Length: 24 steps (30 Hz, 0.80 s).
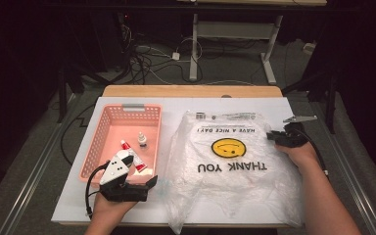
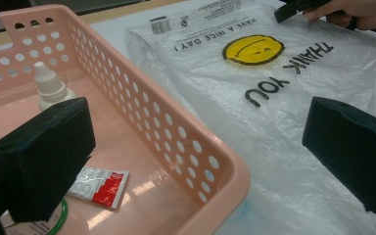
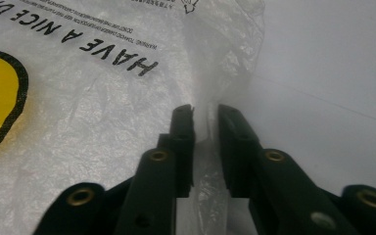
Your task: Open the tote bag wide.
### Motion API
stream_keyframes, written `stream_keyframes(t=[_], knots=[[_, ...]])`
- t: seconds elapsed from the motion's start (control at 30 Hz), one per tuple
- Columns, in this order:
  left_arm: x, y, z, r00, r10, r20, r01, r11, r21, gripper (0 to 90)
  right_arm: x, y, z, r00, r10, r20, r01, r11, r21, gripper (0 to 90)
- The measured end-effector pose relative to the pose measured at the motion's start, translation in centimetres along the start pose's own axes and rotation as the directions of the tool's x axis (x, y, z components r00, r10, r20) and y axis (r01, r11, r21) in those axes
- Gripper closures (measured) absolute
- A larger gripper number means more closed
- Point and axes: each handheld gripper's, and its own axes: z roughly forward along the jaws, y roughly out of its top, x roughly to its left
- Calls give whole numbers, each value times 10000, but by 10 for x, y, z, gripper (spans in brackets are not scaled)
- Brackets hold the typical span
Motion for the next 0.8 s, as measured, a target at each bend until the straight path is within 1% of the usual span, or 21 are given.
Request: stream_keyframes(t=[0.07,0.1,0.2,0.23,0.3,0.4,0.47,0.5,0.53,0.57,0.6,0.63,0.67,0.7,0.77,0.8], knots=[[0,0,0,10000,47,21,-47,10000,26,0,-1,-1,0,9998,103,-191,-103,9999,8,890],[-1,0,1,10000,43,38,-43,10000,31,0,-1,-1,0,9994,145,-299,-145,9999,16,900],[-1,0,1,10000,16,55,-16,10000,15,0,2,0,-1,9998,5,-209,-6,10000,-8,900],[-1,0,1,10000,16,55,-16,10000,15,0,2,0,-1,9999,-24,-117,24,10000,-23,900],[-2,0,1,10000,31,70,-32,10000,38,0,0,1,-3,9999,51,111,-49,9998,-215,900],[-3,0,1,9999,63,109,-63,10000,32,0,-6,3,-7,9984,375,433,-348,9975,-608,900],[-3,0,1,9999,62,119,-63,10000,33,0,-12,3,-10,9953,677,688,-612,9938,-928,900],[-2,0,2,9999,54,136,-55,10000,21,0,-12,3,-10,9953,677,688,-612,9938,-928,900],[-3,0,2,9998,50,170,-51,10000,21,0,-19,3,-14,9893,1102,961,-983,9878,-1206,900],[-3,0,2,9998,78,191,-79,10000,36,0,-19,3,-14,9893,1102,961,-983,9878,-1206,900],[-3,1,3,9996,127,248,-128,9999,46,0,-23,2,-16,9856,1286,1096,-1134,9842,-1358,900],[-2,2,4,9994,187,291,-190,9998,86,0,-31,0,-20,9769,1590,1427,-1368,9785,-1542,900],[-2,5,4,9992,234,319,-237,9997,93,0,-35,-1,-22,9714,1763,1589,-1511,9757,-1588,900],[-1,8,5,9991,220,359,-221,9998,31,0,-35,-1,-22,9714,1763,1589,-1511,9757,-1588,900],[2,14,4,9991,99,405,-90,9997,-205,0,-44,-5,-28,9588,2075,1939,-1748,9693,-1730,900],[3,16,4,9991,84,405,-71,9995,-310,0,-49,-7,-32,9532,2243,2027,-1881,9649,-1831,900]])
